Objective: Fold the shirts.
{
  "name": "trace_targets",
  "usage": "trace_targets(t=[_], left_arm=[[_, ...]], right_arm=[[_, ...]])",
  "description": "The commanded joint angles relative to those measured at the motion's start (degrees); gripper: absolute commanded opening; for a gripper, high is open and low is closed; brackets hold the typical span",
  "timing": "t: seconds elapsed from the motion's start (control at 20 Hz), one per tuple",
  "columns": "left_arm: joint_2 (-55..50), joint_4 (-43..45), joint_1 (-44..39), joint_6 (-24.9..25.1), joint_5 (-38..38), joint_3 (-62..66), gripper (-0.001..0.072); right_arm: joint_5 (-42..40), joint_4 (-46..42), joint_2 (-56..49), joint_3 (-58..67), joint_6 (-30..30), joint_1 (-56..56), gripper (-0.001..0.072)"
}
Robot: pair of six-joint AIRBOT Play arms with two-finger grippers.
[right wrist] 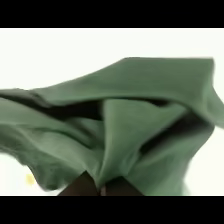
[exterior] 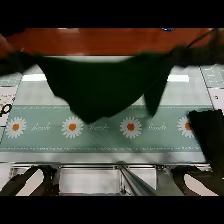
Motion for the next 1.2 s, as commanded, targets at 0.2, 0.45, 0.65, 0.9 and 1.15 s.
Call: trace_targets(t=[0.2,0.45,0.65,0.9,1.15], left_arm=[[8.2,0.1,5.0,-3.8,-0.2,30.7,0.0023],[14.6,2.8,6.4,-4.0,-1.2,32.7,0.0023],[15.5,9.0,2.5,-5.5,-2.6,32.4,0.0023],[9.6,13.8,-5.9,-7.0,-4.4,25.1,0.0023],[-8.7,14.8,-6.5,-5.7,1.8,20.6,0.0024]], right_arm=[[18.0,-16.4,9.7,26.8,3.5,-0.1,0.0023],[27.1,-22.0,17.2,26.1,5.9,-0.1,0.0024],[26.4,-18.6,24.4,13.7,8.5,-0.1,0.0023],[13.0,-6.8,25.6,-14.1,4.3,-0.1,0.0023],[-1.7,-2.1,7.9,-25.1,-3.4,5.4,0.0024]])
